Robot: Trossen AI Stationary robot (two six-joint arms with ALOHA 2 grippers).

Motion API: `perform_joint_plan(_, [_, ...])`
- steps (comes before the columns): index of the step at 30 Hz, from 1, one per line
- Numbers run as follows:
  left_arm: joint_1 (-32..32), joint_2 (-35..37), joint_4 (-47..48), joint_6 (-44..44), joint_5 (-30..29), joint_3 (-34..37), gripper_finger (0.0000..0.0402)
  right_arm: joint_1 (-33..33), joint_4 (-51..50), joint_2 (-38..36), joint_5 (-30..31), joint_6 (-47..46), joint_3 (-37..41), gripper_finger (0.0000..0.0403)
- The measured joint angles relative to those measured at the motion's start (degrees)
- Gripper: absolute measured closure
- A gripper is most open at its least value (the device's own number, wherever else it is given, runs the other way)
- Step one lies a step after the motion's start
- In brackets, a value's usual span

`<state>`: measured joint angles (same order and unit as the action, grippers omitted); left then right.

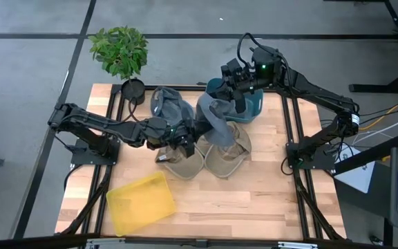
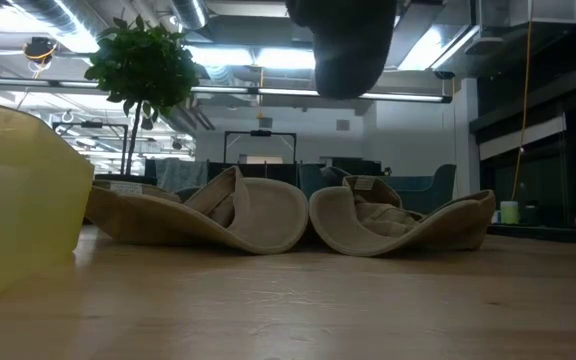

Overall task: Pick & Place hat
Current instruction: Put the bottom gray cap into the blue bin

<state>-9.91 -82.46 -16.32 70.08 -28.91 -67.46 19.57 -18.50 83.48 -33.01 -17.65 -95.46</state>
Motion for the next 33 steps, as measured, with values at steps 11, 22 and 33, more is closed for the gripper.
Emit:
perform_joint_plan(11, [-2.92, 0.37, 7.91, -24.84, -20.70, 0.00, 0.0397, 1.07, -4.18, -0.02, 3.40, 4.58, 0.00, 0.0403])
perform_joint_plan(22, [-6.23, 3.49, 25.14, -57.60, -30.19, 0.00, 0.0397, 1.18, -10.64, -0.02, 18.05, 10.42, 0.00, 0.0403])
perform_joint_plan(33, [-5.74, 5.95, 31.96, -72.58, -25.58, 0.01, 0.0392, -0.09, -11.38, -0.02, 32.56, 14.78, 0.00, 0.0403])
